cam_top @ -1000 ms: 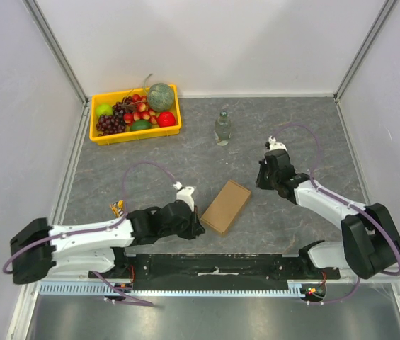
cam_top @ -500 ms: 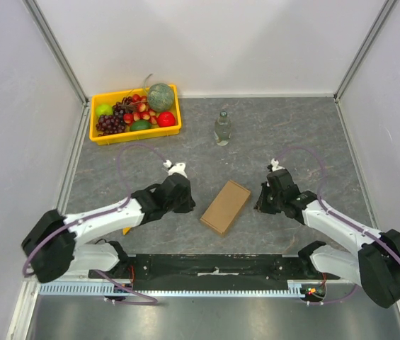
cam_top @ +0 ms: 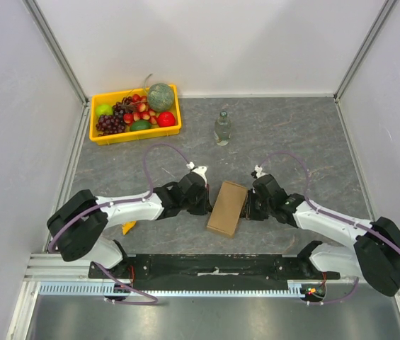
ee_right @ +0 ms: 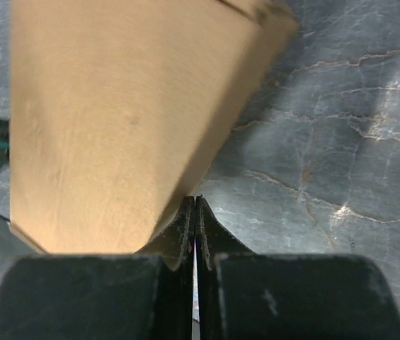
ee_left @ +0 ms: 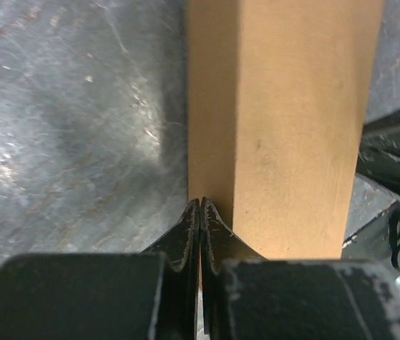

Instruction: Fold the paper box

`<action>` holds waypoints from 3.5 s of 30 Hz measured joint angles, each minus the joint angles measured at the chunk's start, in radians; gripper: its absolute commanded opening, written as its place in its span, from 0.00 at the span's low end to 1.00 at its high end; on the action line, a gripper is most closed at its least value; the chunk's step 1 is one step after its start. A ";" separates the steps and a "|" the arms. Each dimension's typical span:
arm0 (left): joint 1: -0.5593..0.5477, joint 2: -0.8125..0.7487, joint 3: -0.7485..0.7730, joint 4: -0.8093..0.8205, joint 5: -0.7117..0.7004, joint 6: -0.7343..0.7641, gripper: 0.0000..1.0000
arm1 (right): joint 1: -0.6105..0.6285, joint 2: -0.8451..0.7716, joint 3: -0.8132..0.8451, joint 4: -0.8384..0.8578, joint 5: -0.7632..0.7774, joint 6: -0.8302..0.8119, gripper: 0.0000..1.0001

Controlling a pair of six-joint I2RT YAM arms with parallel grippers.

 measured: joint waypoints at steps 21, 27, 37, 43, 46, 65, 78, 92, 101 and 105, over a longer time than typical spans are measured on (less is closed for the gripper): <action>-0.082 -0.106 -0.162 0.014 -0.042 -0.080 0.02 | 0.000 0.018 -0.008 -0.029 0.025 -0.103 0.00; -0.114 -0.105 -0.169 0.021 -0.038 -0.098 0.02 | 0.013 -0.016 -0.044 -0.061 -0.032 -0.120 0.00; -0.212 -0.002 -0.113 0.061 -0.040 -0.140 0.02 | 0.037 -0.016 -0.048 -0.065 -0.095 -0.116 0.00; -0.219 0.013 -0.093 0.045 -0.047 -0.152 0.02 | 0.051 -0.018 -0.054 -0.071 -0.092 -0.085 0.00; -0.219 0.014 -0.091 0.041 -0.048 -0.155 0.02 | 0.062 -0.021 -0.054 -0.076 -0.084 -0.071 0.00; 0.011 -0.014 -0.059 -0.028 -0.076 -0.138 0.02 | -0.077 0.180 0.154 -0.068 0.103 -0.239 0.00; 0.016 0.107 0.010 0.012 0.023 -0.108 0.02 | -0.087 0.277 0.148 0.038 -0.120 -0.250 0.00; 0.133 0.120 0.041 -0.014 0.022 -0.060 0.02 | -0.161 0.263 0.166 0.031 -0.016 -0.266 0.00; 0.162 0.197 0.142 -0.014 0.029 -0.018 0.02 | -0.188 0.423 0.285 0.084 -0.056 -0.307 0.00; 0.163 0.219 0.143 -0.007 0.052 -0.018 0.02 | -0.188 0.439 0.289 0.110 -0.119 -0.303 0.00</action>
